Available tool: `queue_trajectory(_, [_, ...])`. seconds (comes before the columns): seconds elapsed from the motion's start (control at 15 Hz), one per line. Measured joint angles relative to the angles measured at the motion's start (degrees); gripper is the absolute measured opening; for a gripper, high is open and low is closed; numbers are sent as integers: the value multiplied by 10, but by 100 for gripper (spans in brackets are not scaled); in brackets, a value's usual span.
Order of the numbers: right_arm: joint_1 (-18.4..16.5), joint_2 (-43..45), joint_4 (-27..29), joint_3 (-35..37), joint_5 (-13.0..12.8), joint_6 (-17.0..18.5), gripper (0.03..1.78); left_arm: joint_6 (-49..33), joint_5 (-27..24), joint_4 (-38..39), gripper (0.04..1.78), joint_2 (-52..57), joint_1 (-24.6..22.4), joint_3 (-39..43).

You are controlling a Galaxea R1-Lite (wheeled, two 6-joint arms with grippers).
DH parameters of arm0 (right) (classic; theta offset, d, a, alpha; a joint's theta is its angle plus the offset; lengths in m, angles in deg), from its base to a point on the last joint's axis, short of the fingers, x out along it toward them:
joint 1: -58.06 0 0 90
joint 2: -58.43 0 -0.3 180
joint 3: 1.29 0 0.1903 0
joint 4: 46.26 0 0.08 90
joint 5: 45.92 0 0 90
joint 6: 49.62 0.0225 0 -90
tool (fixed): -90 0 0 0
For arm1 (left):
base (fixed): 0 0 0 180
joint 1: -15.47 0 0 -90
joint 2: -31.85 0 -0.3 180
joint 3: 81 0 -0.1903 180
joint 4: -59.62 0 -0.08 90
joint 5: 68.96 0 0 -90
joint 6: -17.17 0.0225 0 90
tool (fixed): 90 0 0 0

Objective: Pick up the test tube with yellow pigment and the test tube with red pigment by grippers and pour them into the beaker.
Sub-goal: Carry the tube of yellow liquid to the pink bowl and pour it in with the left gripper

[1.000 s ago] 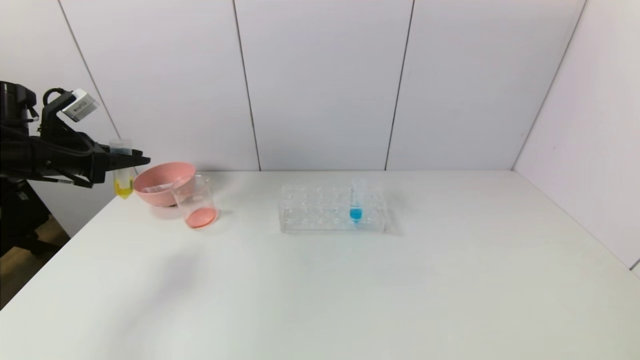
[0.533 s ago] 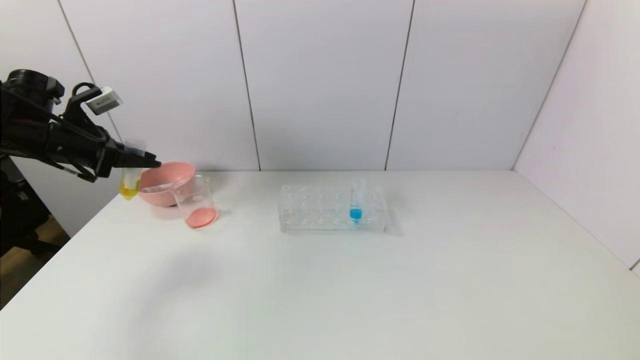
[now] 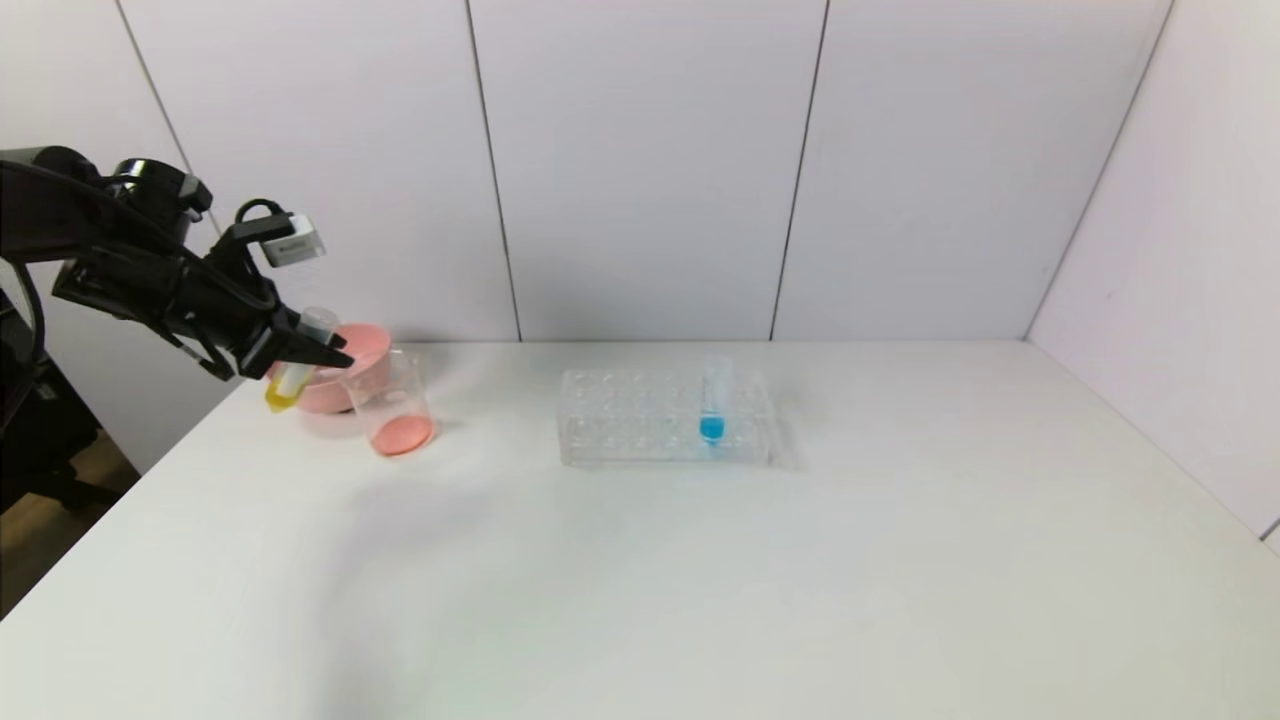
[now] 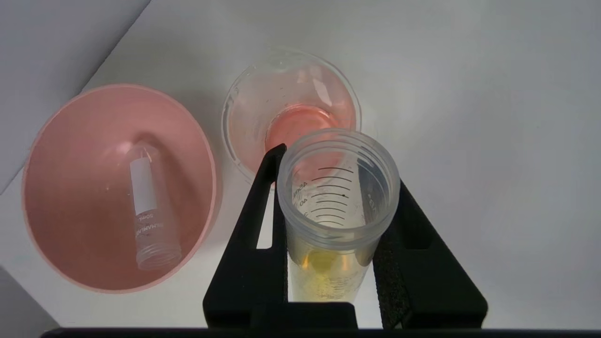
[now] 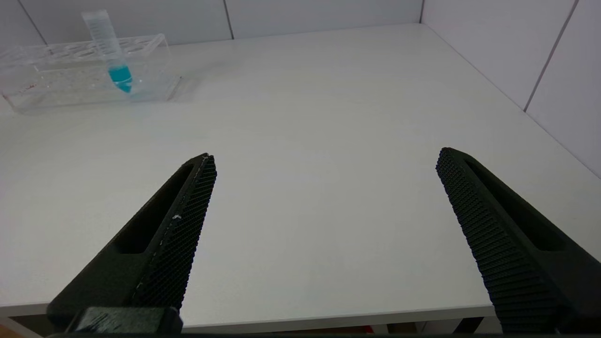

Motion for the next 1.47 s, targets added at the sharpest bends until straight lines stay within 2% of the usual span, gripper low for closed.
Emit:
queue_trajectory(0.4, [0,0,0,0,0,0,171,55,151,-29,51,10,50,-1])
queue_trajectory(0.6, [0,0,0,0,0,0,171,89,246,-29,51,12,56,-1])
queue_trajectory(0.67, [0,0,0,0,0,0,171,95,264,-28,51,12,57,-2])
queue_trajectory(1.27, [0,0,0,0,0,0,171,96,279,19,51,-8,66,-10])
queue_trajectory(1.47, [0,0,0,0,0,0,171,98,328,24,51,-14,79,-10])
